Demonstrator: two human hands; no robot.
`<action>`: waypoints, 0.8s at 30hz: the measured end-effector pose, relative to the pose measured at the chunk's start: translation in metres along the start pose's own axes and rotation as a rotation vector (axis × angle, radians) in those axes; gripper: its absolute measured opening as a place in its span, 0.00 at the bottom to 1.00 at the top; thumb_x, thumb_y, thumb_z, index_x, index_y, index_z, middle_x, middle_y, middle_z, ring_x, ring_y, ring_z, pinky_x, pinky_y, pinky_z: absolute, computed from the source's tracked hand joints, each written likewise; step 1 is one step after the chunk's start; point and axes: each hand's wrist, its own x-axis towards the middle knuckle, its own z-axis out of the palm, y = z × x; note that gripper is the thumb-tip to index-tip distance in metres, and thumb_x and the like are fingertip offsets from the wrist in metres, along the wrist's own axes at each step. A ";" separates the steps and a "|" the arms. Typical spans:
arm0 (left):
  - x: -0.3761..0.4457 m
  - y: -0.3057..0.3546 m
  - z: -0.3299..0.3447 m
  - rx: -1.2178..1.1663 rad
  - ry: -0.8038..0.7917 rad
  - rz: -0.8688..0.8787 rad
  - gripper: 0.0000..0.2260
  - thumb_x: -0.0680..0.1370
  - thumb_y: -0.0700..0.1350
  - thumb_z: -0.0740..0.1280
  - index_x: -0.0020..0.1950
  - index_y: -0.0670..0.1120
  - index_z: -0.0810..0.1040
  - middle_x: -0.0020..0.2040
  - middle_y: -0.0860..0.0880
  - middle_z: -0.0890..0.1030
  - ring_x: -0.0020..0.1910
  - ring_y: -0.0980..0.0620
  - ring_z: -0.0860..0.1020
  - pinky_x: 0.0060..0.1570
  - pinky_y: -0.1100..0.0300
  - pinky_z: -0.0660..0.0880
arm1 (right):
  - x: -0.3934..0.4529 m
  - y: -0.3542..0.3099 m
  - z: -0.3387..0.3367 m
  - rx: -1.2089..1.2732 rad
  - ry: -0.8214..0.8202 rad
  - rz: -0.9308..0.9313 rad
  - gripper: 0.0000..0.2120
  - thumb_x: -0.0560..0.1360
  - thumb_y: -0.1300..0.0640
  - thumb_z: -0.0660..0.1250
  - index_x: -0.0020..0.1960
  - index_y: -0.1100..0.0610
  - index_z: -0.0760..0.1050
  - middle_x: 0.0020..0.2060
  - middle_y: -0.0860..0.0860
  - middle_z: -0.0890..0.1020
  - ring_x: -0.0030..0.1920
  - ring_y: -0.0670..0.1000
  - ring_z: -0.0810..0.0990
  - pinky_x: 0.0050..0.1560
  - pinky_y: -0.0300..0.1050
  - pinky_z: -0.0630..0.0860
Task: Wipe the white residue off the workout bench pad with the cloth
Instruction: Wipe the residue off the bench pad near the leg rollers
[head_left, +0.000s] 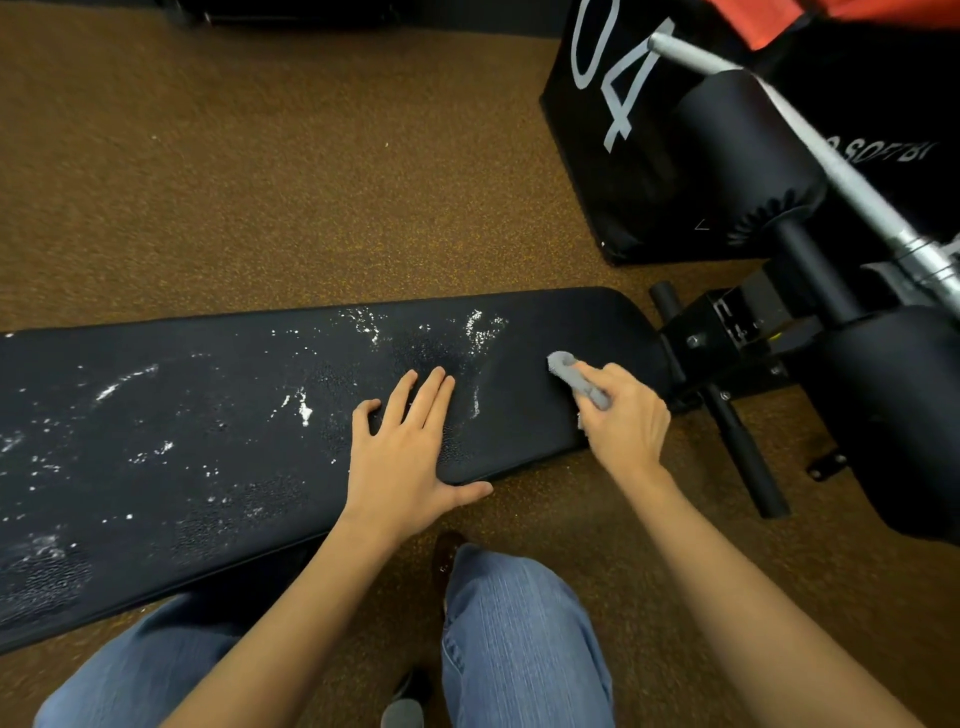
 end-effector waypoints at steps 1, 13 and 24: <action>0.000 0.001 0.000 -0.005 0.000 0.000 0.51 0.65 0.78 0.57 0.79 0.47 0.59 0.79 0.52 0.59 0.77 0.48 0.58 0.67 0.43 0.62 | -0.010 -0.005 0.000 0.002 -0.007 -0.041 0.09 0.74 0.56 0.70 0.53 0.50 0.82 0.34 0.50 0.77 0.34 0.54 0.78 0.32 0.49 0.74; 0.000 0.002 0.000 -0.009 -0.005 -0.009 0.51 0.64 0.78 0.57 0.79 0.47 0.60 0.79 0.52 0.59 0.77 0.48 0.58 0.67 0.43 0.62 | -0.026 -0.017 -0.003 -0.033 -0.099 -0.160 0.13 0.74 0.56 0.71 0.58 0.49 0.81 0.36 0.48 0.76 0.33 0.49 0.76 0.32 0.42 0.66; 0.000 0.003 0.002 -0.012 0.002 -0.012 0.51 0.64 0.77 0.58 0.78 0.46 0.61 0.79 0.51 0.60 0.77 0.47 0.59 0.66 0.42 0.62 | -0.021 -0.028 0.009 -0.002 -0.005 -0.128 0.07 0.75 0.54 0.69 0.51 0.51 0.82 0.35 0.49 0.76 0.32 0.54 0.78 0.30 0.43 0.68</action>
